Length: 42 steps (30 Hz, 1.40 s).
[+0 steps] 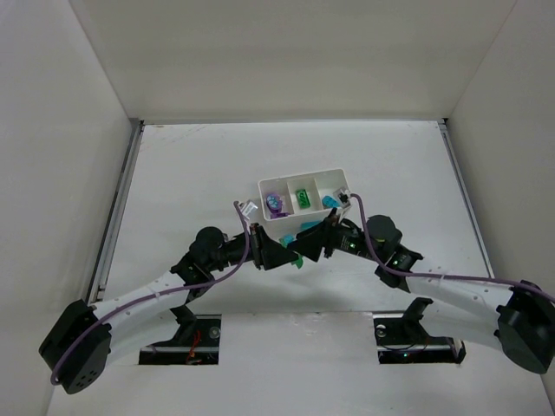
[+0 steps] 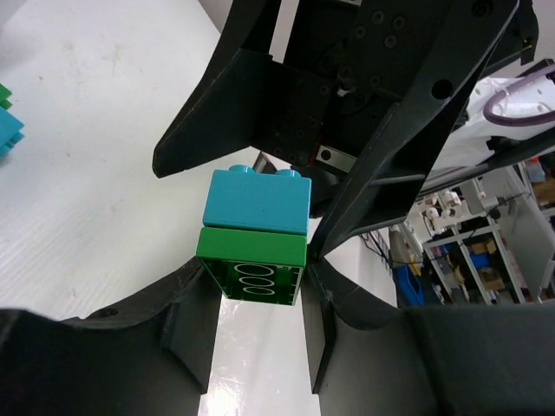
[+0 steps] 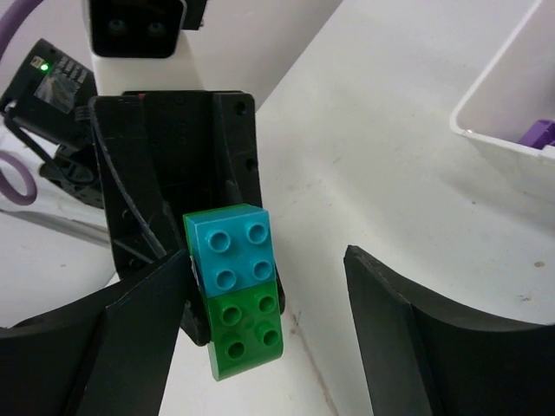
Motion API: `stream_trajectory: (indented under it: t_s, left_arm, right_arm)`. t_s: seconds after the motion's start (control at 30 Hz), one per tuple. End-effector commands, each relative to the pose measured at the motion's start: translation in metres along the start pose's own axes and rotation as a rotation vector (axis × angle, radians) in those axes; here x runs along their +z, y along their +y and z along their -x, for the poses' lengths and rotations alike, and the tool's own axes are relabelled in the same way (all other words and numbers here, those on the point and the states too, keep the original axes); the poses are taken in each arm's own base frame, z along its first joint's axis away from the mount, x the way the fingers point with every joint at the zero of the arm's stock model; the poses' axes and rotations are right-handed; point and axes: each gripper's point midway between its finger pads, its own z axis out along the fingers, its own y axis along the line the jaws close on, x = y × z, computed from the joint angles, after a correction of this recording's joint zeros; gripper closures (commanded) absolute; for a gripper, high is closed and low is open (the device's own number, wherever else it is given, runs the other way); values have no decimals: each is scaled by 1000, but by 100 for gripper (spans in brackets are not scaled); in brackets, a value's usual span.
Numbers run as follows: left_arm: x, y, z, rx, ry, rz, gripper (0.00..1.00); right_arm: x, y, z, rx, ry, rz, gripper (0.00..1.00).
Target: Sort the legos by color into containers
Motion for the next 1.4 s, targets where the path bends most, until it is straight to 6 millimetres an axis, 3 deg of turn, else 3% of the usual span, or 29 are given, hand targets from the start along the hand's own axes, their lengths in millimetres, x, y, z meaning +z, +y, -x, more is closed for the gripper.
stream_trajectory:
  t_s: [0.0, 0.4, 0.63, 0.8, 0.93, 1.07, 1.23, 1.37]
  left_arm:
    - [-2, -26, 0, 29, 10, -116, 73]
    - [-4, -31, -2, 24, 13, -145, 73]
    - [-6, -30, -1, 28, 6, -143, 73]
    - [-6, -32, 2, 34, -2, -152, 73]
    - [-5, -29, 5, 30, -6, -145, 73]
    - [-4, -29, 6, 32, -7, -146, 73]
    - [-3, -29, 5, 30, -1, -148, 73]
    - [-3, -29, 5, 27, 1, -151, 73]
  right_arm:
    - [2, 34, 26, -62, -75, 152, 24]
    - [10, 41, 23, -20, -54, 220, 48]
    - [5, 33, 28, -8, -67, 215, 47]
    - [7, 33, 23, 5, -41, 225, 54]
    - [9, 34, 18, 19, -12, 238, 42]
    - [10, 31, 15, 19, -1, 237, 42]
    - [7, 34, 17, 11, -19, 252, 55]
    - [6, 32, 20, 20, -30, 247, 59]
